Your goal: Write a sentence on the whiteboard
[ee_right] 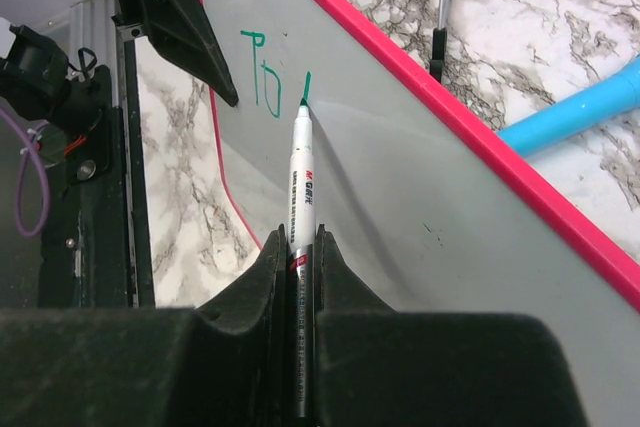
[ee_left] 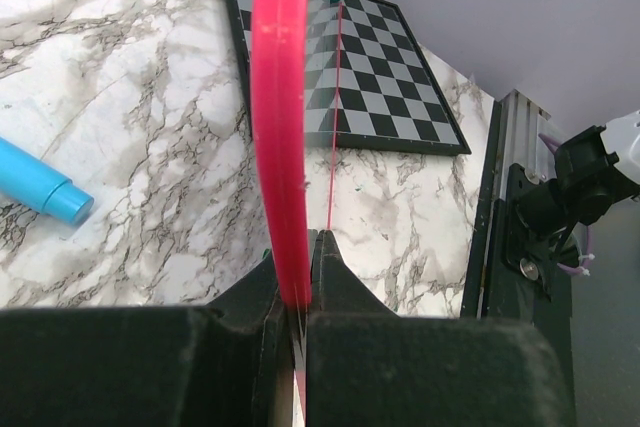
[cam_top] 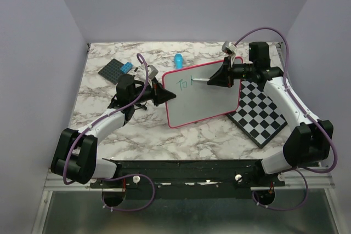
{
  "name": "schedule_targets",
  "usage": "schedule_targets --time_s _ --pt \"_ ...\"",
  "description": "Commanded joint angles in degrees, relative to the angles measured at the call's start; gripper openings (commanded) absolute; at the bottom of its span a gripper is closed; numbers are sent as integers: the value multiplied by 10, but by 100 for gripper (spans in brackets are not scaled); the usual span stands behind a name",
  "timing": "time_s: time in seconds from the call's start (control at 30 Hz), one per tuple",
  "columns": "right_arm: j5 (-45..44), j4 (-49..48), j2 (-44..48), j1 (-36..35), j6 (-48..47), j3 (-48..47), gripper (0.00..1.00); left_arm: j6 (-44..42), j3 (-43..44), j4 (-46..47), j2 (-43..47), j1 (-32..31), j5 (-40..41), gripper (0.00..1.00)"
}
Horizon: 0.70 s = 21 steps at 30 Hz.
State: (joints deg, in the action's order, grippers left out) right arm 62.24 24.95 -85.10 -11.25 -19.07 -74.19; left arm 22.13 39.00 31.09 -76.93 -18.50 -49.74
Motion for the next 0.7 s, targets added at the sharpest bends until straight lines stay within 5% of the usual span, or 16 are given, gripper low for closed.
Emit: schedule_targets --time_s 0.0,0.67 --pt "-1 -6 -11 3 3 -3 0 -68 4 -39 -6 0 32 0" --pt "1 -11 -16 -19 11 6 0 -71 4 -42 -6 -1 32 0"
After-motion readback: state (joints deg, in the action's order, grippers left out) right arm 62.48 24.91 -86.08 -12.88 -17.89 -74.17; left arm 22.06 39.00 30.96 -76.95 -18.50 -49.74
